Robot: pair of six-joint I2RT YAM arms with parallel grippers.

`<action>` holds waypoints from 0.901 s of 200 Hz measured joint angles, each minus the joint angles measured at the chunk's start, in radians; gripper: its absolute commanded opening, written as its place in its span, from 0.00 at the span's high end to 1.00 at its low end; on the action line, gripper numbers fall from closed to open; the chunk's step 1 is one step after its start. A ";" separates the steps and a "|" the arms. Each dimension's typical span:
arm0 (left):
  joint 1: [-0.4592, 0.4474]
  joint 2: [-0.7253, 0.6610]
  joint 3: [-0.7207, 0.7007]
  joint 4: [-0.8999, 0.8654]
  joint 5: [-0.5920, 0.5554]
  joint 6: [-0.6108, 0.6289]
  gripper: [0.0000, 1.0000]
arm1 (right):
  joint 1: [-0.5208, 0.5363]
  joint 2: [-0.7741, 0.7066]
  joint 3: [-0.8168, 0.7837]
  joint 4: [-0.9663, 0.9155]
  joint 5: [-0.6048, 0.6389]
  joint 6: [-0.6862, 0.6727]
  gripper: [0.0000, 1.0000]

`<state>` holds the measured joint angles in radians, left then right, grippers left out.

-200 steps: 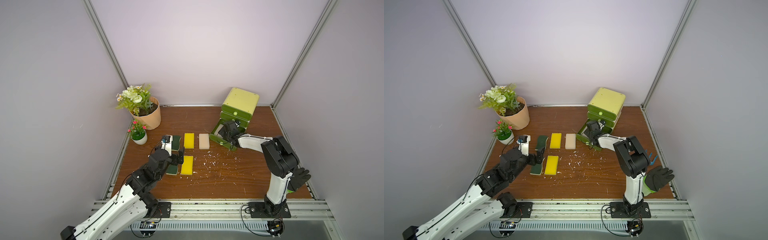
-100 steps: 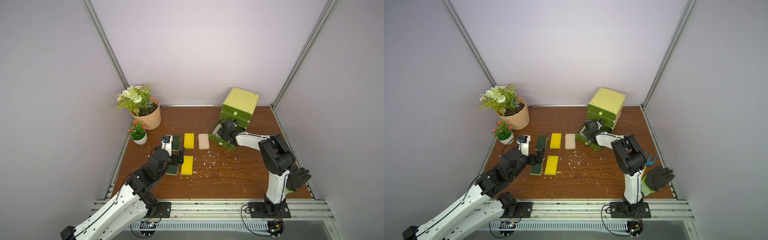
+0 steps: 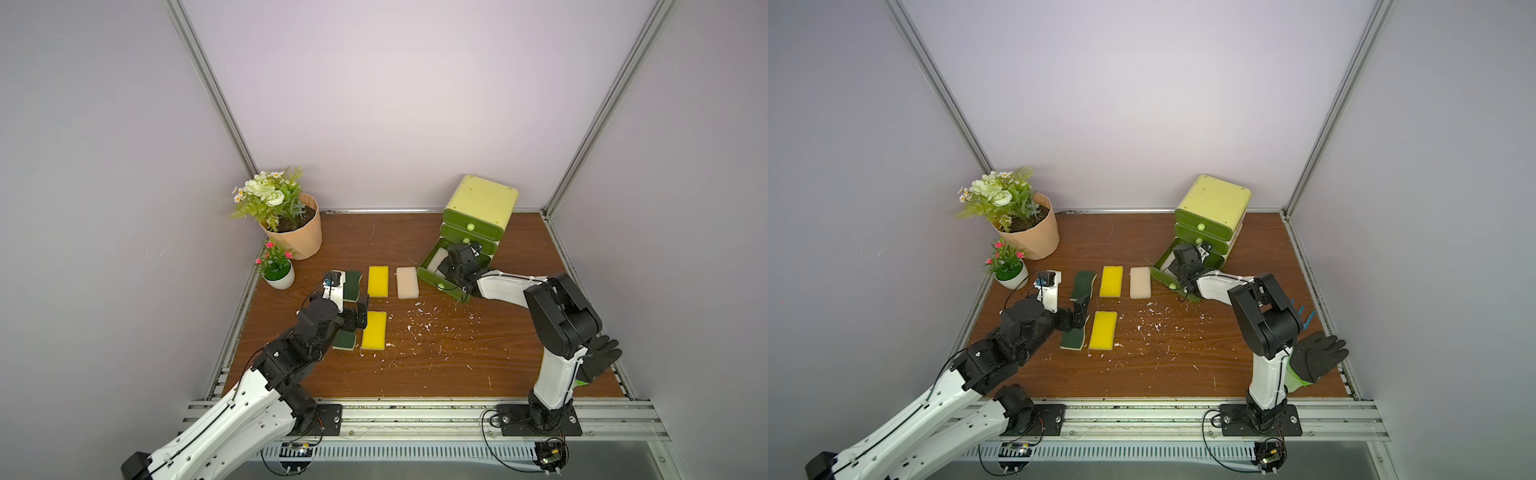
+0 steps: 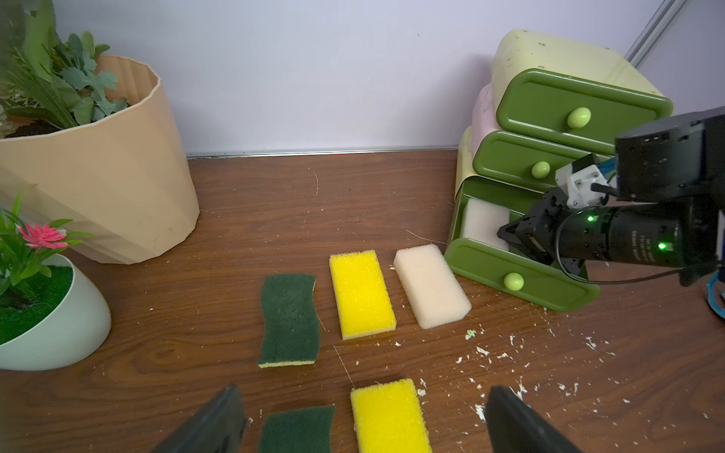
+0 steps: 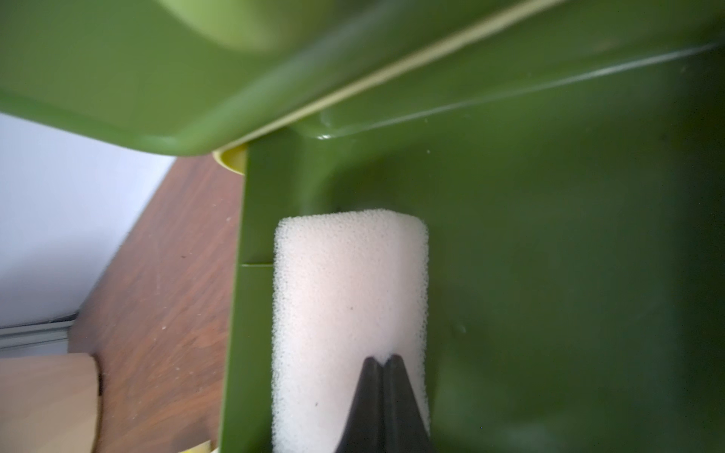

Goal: Take the sponge out of the drawer
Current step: Pick up the sponge from the drawer.

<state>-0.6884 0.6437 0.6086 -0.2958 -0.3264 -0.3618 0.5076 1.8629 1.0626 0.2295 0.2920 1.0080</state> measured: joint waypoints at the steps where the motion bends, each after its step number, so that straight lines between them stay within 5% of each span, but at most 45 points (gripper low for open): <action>1: 0.000 0.000 0.000 0.000 0.000 0.000 0.02 | 0.000 -0.002 -0.001 0.001 0.000 0.000 1.00; 180: 0.000 0.000 0.000 0.000 -0.001 0.004 0.02 | 0.000 -0.239 -0.162 0.141 0.012 -0.105 1.00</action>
<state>-0.6884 0.6434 0.6086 -0.2958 -0.3271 -0.3576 0.5072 1.6241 0.9005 0.3702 0.3038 0.9035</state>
